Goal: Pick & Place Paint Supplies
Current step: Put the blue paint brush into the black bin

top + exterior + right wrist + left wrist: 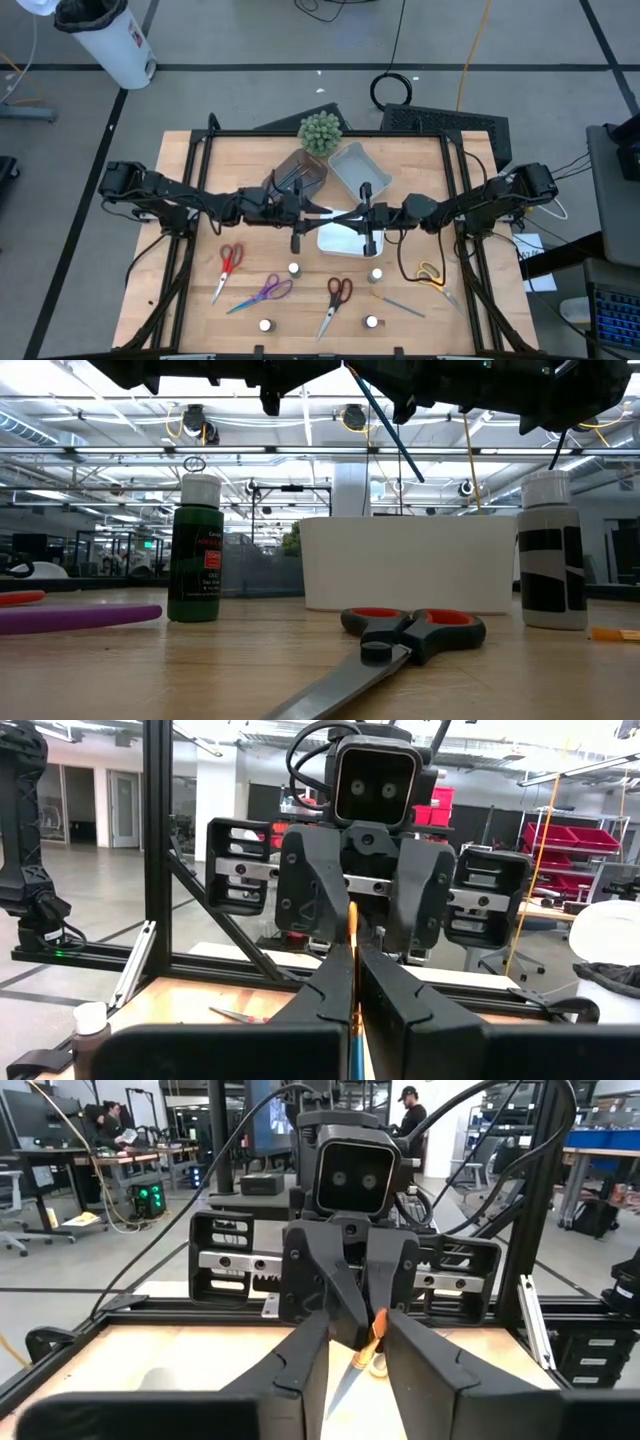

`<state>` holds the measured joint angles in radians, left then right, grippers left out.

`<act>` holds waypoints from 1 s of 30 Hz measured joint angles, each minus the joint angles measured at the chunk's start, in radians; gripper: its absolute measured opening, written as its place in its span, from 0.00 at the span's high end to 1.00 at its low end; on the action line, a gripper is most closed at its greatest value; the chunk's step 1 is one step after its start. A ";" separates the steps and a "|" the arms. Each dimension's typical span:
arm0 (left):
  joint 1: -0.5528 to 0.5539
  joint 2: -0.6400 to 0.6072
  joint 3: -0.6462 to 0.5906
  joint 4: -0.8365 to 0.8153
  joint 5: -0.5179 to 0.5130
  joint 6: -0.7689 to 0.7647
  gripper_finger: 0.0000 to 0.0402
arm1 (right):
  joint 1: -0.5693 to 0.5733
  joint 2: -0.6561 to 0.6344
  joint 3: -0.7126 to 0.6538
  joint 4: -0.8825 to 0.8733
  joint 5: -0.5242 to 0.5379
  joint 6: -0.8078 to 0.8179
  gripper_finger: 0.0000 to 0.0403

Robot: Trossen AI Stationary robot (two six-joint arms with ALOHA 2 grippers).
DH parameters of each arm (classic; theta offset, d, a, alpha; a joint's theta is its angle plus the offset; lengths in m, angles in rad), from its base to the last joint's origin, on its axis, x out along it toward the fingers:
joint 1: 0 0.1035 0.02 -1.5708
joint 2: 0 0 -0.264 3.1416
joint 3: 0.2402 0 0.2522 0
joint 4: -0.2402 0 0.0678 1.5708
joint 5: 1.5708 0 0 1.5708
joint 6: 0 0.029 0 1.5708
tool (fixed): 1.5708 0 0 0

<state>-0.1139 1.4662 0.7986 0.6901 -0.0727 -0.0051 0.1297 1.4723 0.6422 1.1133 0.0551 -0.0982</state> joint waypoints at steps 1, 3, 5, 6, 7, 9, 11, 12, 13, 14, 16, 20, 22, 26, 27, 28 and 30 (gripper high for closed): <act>0.000 0.000 0.000 -0.001 0.013 0.000 0.76 | -0.002 0.000 0.000 0.000 0.000 0.000 1.00; 0.000 0.000 0.000 -0.001 0.048 0.004 0.79 | -0.006 0.000 0.000 -0.004 0.000 0.001 1.00; 0.000 0.000 0.000 0.000 0.067 0.015 0.83 | -0.012 0.000 0.000 -0.008 -0.004 0.005 1.00; 0.001 0.000 0.000 0.004 0.072 0.022 0.87 | -0.012 0.000 0.000 -0.008 -0.004 0.007 1.00; 0.001 0.000 0.000 0.006 0.072 0.024 0.90 | -0.012 0.000 0.000 -0.008 -0.005 0.007 1.00; 0.001 0.000 0.000 0.007 0.071 0.026 0.97 | -0.012 0.000 0.000 -0.009 -0.007 0.007 1.00; 0.001 0.000 0.000 0.007 0.064 0.026 0.98 | -0.012 0.000 0.000 -0.010 -0.007 0.007 1.00; 0.001 0.000 0.000 0.007 0.064 0.026 0.97 | -0.012 0.000 0.000 -0.010 -0.006 0.007 1.00; 0.001 0.000 0.000 0.007 0.064 0.027 0.97 | -0.012 0.000 0.000 -0.010 -0.007 0.007 1.00; 0.001 0.000 0.000 0.007 0.064 0.027 0.98 | -0.012 0.000 0.000 -0.010 -0.006 0.006 1.00; 0.001 0.000 0.000 0.007 0.064 0.027 0.99 | -0.012 0.000 0.000 -0.010 -0.006 0.003 1.00; 0.002 -0.013 -0.001 0.000 0.060 0.027 0.99 | -0.011 -0.005 0.000 -0.013 0.044 0.033 0.94; 0.001 -0.031 -0.001 -0.004 0.061 0.027 0.99 | -0.005 -0.018 0.000 -0.026 0.071 0.034 0.88; -0.006 -0.064 -0.001 -0.051 0.028 0.031 0.99 | 0.017 -0.061 0.000 -0.109 0.151 0.035 0.74; -0.009 -0.072 -0.005 -0.064 0.016 0.038 0.99 | 0.023 -0.080 -0.001 -0.135 0.164 0.034 0.71; -0.013 -0.078 -0.008 -0.074 0.001 0.052 0.99 | 0.025 -0.101 -0.001 -0.163 0.165 0.035 0.68; -0.021 -0.092 -0.010 -0.085 -0.046 0.077 1.00 | 0.025 -0.146 -0.001 -0.242 0.157 0.036 0.63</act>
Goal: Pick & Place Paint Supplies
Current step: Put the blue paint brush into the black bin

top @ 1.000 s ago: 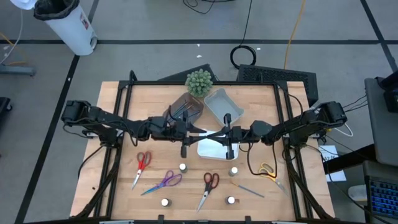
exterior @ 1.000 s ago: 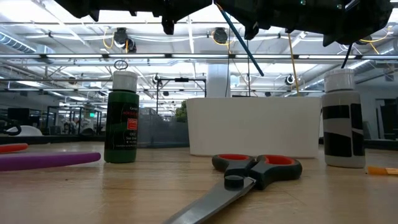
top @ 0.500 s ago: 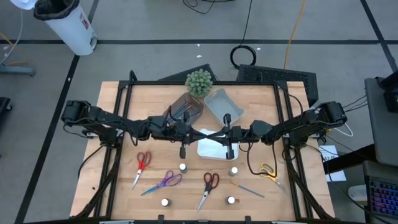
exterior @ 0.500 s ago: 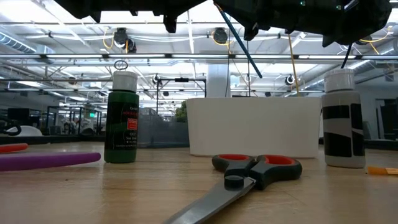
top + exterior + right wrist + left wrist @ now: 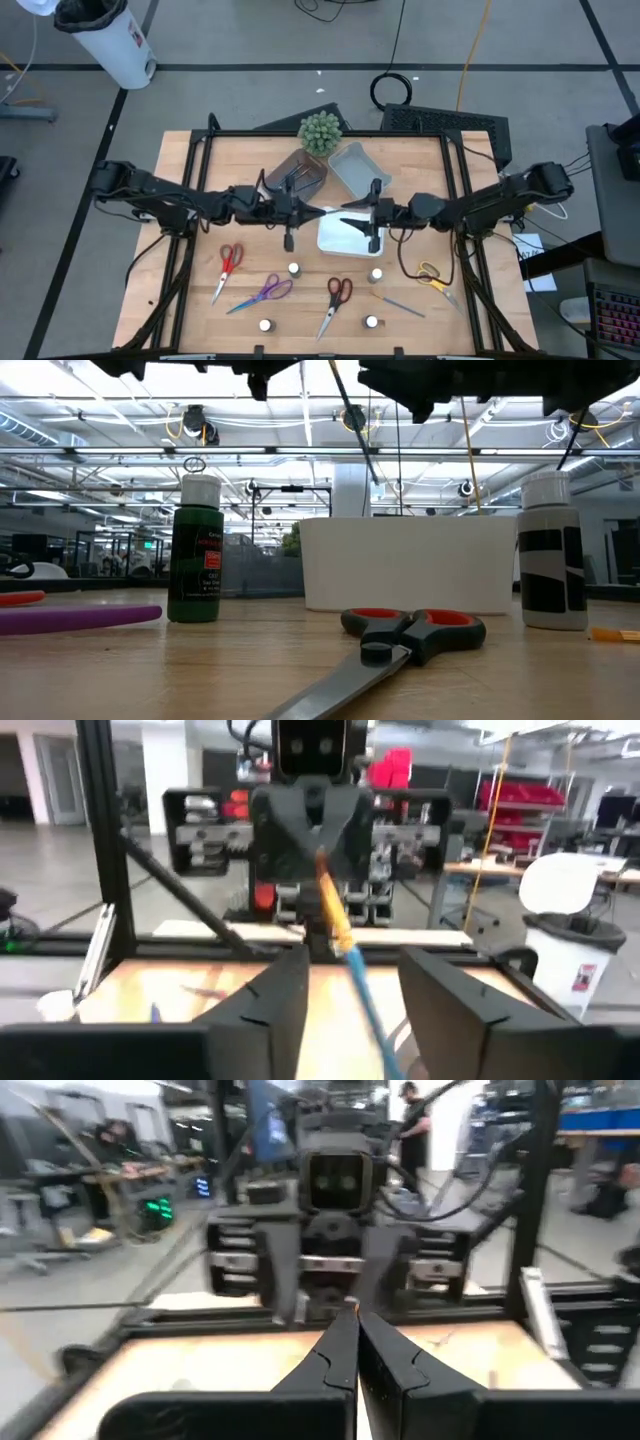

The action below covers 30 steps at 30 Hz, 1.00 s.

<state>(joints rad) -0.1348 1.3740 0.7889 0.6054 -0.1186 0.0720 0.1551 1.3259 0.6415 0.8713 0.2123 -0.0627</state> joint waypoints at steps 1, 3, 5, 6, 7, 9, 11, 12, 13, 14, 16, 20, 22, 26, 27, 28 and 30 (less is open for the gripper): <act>-0.004 -0.014 -0.001 -0.024 -0.030 0.009 1.00 | 0.003 -0.018 0.000 -0.031 0.000 0.005 0.60; -0.008 -0.037 -0.003 -0.075 -0.087 0.025 1.00 | 0.003 -0.052 0.000 -0.092 0.000 0.031 0.57; -0.011 -0.058 -0.003 -0.117 -0.124 0.028 1.00 | 0.003 -0.079 0.000 -0.128 0.000 0.064 0.55; -0.011 -0.075 -0.003 -0.147 -0.140 0.029 1.00 | 0.003 -0.087 0.000 -0.139 0.000 0.080 0.54; -0.011 -0.095 -0.004 -0.171 -0.152 0.029 1.00 | 0.003 -0.096 0.000 -0.159 -0.001 0.091 0.54; -0.010 -0.126 -0.004 -0.193 -0.182 0.031 1.00 | 0.003 -0.101 0.000 -0.177 -0.002 0.099 0.54; -0.010 -0.158 -0.024 -0.204 -0.232 0.039 1.00 | 0.003 -0.101 0.000 -0.182 -0.002 0.100 0.54; -0.010 -0.177 -0.045 -0.210 -0.257 0.044 1.00 | 0.003 -0.101 0.000 -0.182 -0.003 0.099 0.55; -0.008 -0.195 -0.068 -0.201 -0.279 0.049 1.00 | 0.003 -0.101 0.000 -0.182 -0.003 0.097 0.55; -0.002 -0.213 -0.094 -0.173 -0.298 0.050 1.00 | 0.003 -0.101 0.000 -0.182 -0.003 0.097 0.56; 0.021 -0.258 -0.156 -0.127 -0.330 0.033 1.00 | 0.003 -0.101 0.000 -0.185 -0.003 0.097 0.56; 0.092 -0.351 -0.276 -0.100 -0.350 -0.046 1.00 | 0.003 -0.101 0.000 -0.188 -0.002 0.095 0.57; 0.138 -0.386 -0.325 -0.108 -0.379 -0.111 1.00 | 0.003 -0.101 0.000 -0.188 -0.002 0.091 0.57; 0.237 -0.436 -0.392 -0.145 -0.358 -0.268 1.00 | 0.003 -0.101 0.000 -0.187 -0.001 0.087 0.57; 0.259 -0.444 -0.397 -0.183 -0.327 -0.317 1.00 | 0.003 -0.101 0.000 -0.187 -0.001 0.085 0.57; 0.281 -0.451 -0.398 -0.226 -0.288 -0.362 1.00 | 0.003 -0.101 0.000 -0.187 0.000 0.085 0.57; 0.322 -0.453 -0.393 -0.288 -0.210 -0.426 1.00 | 0.003 -0.101 0.000 -0.185 0.000 0.085 0.58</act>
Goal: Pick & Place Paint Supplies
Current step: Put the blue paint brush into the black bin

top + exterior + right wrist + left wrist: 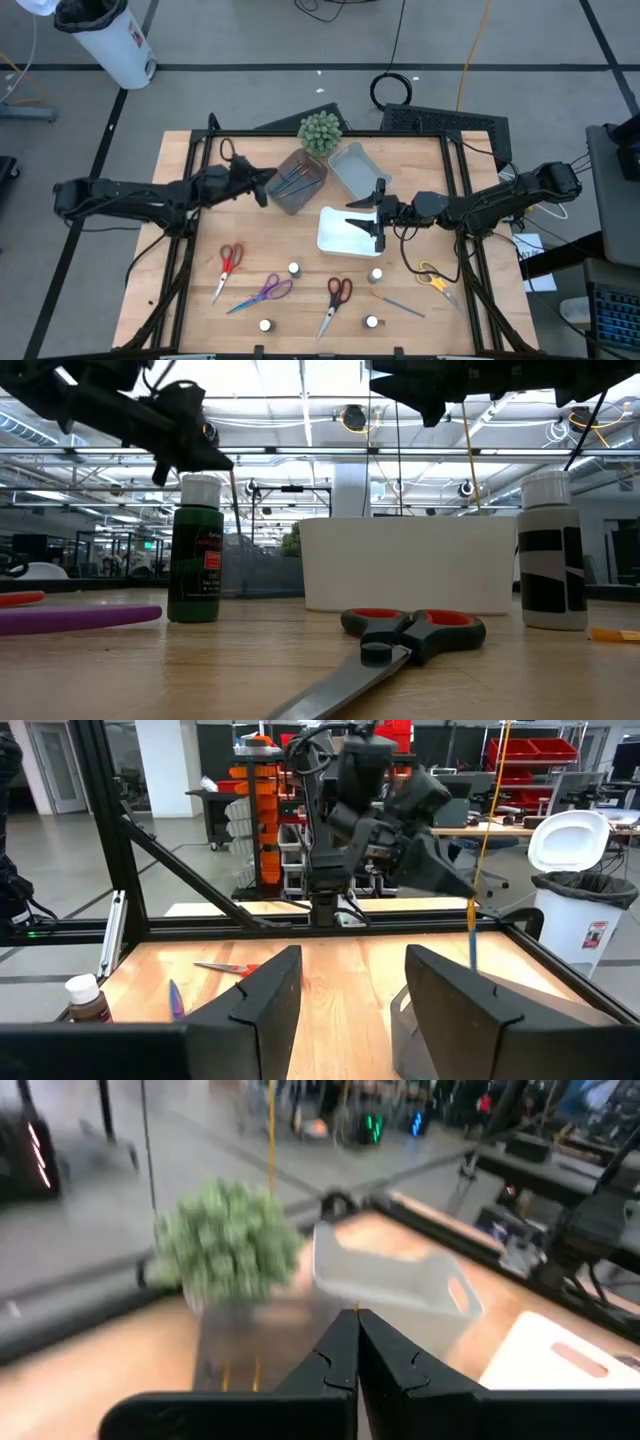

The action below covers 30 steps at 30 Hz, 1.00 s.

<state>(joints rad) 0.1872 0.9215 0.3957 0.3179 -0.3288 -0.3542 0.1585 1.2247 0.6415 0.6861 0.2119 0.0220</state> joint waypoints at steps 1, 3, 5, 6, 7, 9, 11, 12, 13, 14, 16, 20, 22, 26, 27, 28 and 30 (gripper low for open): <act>0.017 0.000 0.001 -0.016 0.035 -0.023 1.00 | 0.000 0.000 0.000 0.001 0.000 0.000 0.58; 0.045 0.001 0.001 -0.046 0.090 -0.058 1.00 | -0.001 0.000 0.000 0.001 0.000 -0.004 0.58; 0.063 0.011 0.001 -0.054 0.130 -0.084 1.00 | -0.001 0.000 0.000 0.001 0.000 -0.004 0.58; 0.069 0.016 0.001 -0.054 0.146 -0.094 0.99 | -0.001 0.000 0.000 0.001 0.000 -0.004 0.58; 0.073 0.017 0.001 -0.055 0.161 -0.100 0.99 | -0.001 0.000 0.000 0.001 0.000 -0.004 0.58; 0.077 0.016 0.001 -0.051 0.190 -0.101 1.00 | -0.001 0.000 0.000 0.001 0.000 -0.004 0.58; 0.077 0.016 0.002 -0.053 0.214 -0.111 1.00 | -0.001 0.000 0.000 0.000 0.000 -0.004 0.58; 0.077 0.016 0.002 -0.057 0.228 -0.119 0.99 | -0.001 0.000 0.000 -0.001 0.000 -0.004 0.58; 0.077 0.016 0.002 -0.059 0.238 -0.124 0.99 | -0.001 0.000 0.000 -0.001 0.000 -0.004 0.58; 0.077 0.017 0.002 -0.062 0.250 -0.127 0.99 | -0.001 0.000 0.000 -0.001 0.000 -0.004 0.58; 0.077 0.022 0.002 -0.075 0.261 -0.126 1.00 | -0.001 0.000 0.000 -0.002 0.000 -0.004 0.58; 0.082 0.022 0.003 -0.093 0.253 -0.129 0.99 | -0.002 0.000 0.000 -0.002 0.001 -0.004 0.58; 0.083 0.022 0.003 -0.096 0.250 -0.127 0.98 | -0.002 0.000 0.000 -0.002 0.001 -0.004 0.58; 0.082 0.023 0.003 -0.095 0.250 -0.120 0.98 | -0.002 0.000 0.000 -0.002 0.001 -0.004 0.58; 0.082 0.023 0.003 -0.093 0.249 -0.120 0.98 | -0.002 0.000 0.000 -0.002 0.001 -0.004 0.58; 0.082 0.023 0.003 -0.091 0.245 -0.119 0.98 | -0.002 0.000 0.000 -0.002 0.001 -0.006 0.58; 0.082 0.023 0.003 -0.087 0.242 -0.120 0.98 | -0.002 0.000 0.000 -0.002 0.001 -0.007 0.58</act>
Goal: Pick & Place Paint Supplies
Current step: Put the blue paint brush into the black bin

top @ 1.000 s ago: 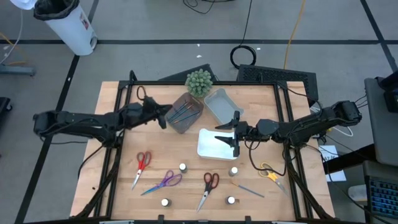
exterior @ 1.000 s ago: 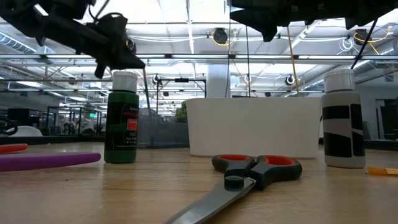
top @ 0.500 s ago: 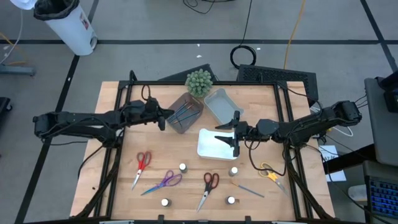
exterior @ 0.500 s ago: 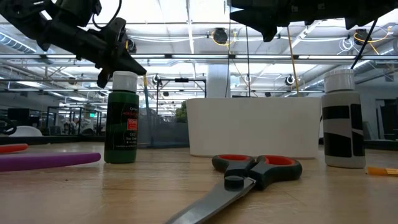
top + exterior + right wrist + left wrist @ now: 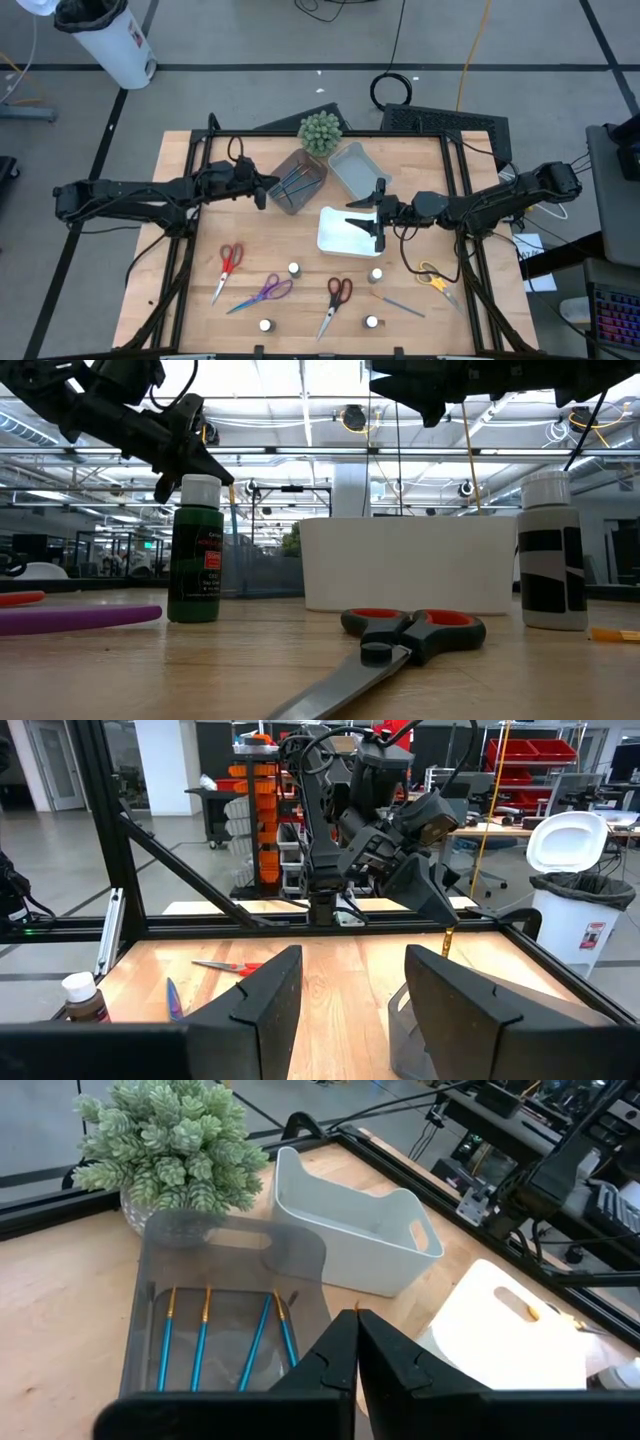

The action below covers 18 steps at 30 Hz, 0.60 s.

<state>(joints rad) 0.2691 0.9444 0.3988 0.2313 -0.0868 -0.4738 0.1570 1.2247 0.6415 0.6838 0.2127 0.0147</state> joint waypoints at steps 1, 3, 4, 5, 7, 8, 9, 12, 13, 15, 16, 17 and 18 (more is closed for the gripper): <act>0.000 0.000 0.000 0.002 0.000 0.000 0.98 | 0.000 0.000 0.000 0.000 0.000 0.000 0.58; 0.000 0.000 0.000 0.002 -0.003 0.005 0.97 | 0.000 0.000 0.000 0.000 0.000 0.000 0.58; 0.000 0.000 0.000 0.002 -0.011 0.012 0.96 | 0.000 0.000 0.000 0.000 0.000 0.000 0.58; 0.000 0.000 0.000 0.002 -0.019 0.020 0.94 | 0.000 0.000 0.000 0.000 0.000 0.000 0.58; 0.000 0.000 0.000 0.003 -0.031 0.027 0.89 | 0.000 0.000 0.000 0.000 0.000 0.000 0.58; 0.000 0.000 0.000 0.003 -0.039 0.027 0.86 | 0.000 0.000 0.000 0.000 0.000 0.000 0.58; 0.000 0.000 0.000 0.003 -0.047 0.027 0.83 | 0.000 0.000 0.000 0.000 0.000 0.000 0.58; 0.000 0.000 0.000 0.005 -0.073 0.027 0.72 | 0.000 0.000 0.000 0.000 0.000 0.000 0.58; 0.000 0.000 0.000 0.005 -0.079 0.026 0.68 | 0.000 0.000 0.000 0.000 0.000 0.000 0.58; 0.000 0.000 0.000 0.007 -0.081 0.026 0.60 | 0.000 0.000 0.000 0.000 0.000 0.000 0.58; 0.000 0.000 0.000 0.011 -0.081 0.026 0.57 | 0.000 0.000 0.000 0.000 0.000 0.000 0.58; -0.001 0.000 0.000 0.018 -0.081 0.026 0.53 | 0.000 0.000 0.000 0.000 0.000 0.000 0.58; -0.001 0.000 0.000 0.033 -0.081 0.026 0.51 | 0.000 0.000 0.000 0.000 0.000 0.000 0.58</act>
<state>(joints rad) 0.2684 0.9447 0.3985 0.2639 -0.1677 -0.4477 0.1568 1.2247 0.6415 0.6834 0.2127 0.0147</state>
